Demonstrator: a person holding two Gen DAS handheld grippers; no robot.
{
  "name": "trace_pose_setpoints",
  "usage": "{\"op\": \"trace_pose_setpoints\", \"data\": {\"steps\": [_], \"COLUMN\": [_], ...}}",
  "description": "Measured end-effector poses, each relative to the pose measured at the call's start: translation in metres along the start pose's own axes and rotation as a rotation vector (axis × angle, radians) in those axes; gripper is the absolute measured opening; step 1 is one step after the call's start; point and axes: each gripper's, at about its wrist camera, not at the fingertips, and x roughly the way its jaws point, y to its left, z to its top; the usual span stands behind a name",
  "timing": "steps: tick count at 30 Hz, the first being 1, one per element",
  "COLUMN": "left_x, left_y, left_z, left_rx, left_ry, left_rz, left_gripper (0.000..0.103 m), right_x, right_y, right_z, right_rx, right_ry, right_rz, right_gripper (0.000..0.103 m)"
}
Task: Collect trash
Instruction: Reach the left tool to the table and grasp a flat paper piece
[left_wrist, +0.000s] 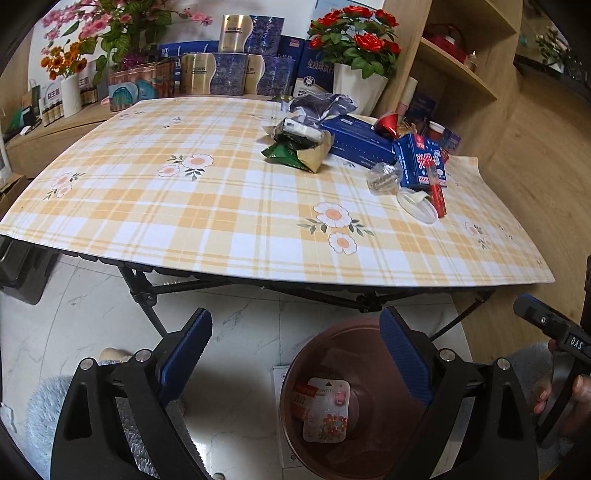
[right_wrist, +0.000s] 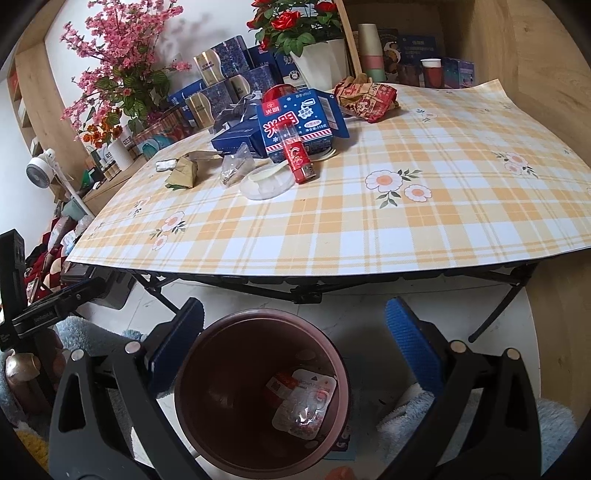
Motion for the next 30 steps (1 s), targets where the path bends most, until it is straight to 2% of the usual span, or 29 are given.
{"op": "trace_pose_setpoints", "data": {"steps": [6, 9, 11, 13, 16, 19, 20, 25, 30], "left_x": [-0.001, -0.001, -0.001, 0.003, 0.022, 0.059, 0.072, 0.135, 0.177], "left_y": [0.014, 0.019, 0.022, 0.026, 0.04, 0.063, 0.071, 0.106, 0.12], "left_z": [0.021, 0.048, 0.076, 0.102, 0.139, 0.167, 0.174, 0.192, 0.2], "left_rx": [-0.058, -0.072, -0.092, -0.12, -0.228, -0.406, -0.457, -0.702, -0.789], "left_ry": [0.021, 0.039, 0.034, 0.03, 0.058, 0.111, 0.125, 0.171, 0.188], "left_rz": [-0.043, -0.075, -0.116, -0.151, -0.223, -0.301, -0.314, -0.349, -0.364], "left_gripper": [0.09, 0.089, 0.084, 0.081, 0.077, 0.067, 0.062, 0.059, 0.056], "right_x": [0.0, -0.001, 0.001, 0.004, 0.01, 0.019, 0.023, 0.038, 0.052], "right_y": [-0.007, -0.011, -0.015, -0.019, -0.024, -0.028, -0.03, -0.034, -0.043], "right_z": [0.014, 0.028, 0.041, 0.056, 0.075, 0.095, 0.102, 0.125, 0.141], "right_rx": [0.032, 0.043, 0.055, 0.066, 0.069, 0.065, 0.062, 0.027, 0.0], "right_ry": [0.0, -0.018, -0.026, -0.041, -0.059, -0.073, -0.068, -0.06, -0.044], "right_rz": [-0.018, -0.018, -0.009, -0.038, -0.037, -0.041, -0.028, -0.033, -0.056], "right_gripper": [0.097, 0.097, 0.097, 0.097, 0.097, 0.097, 0.097, 0.097, 0.097]}}
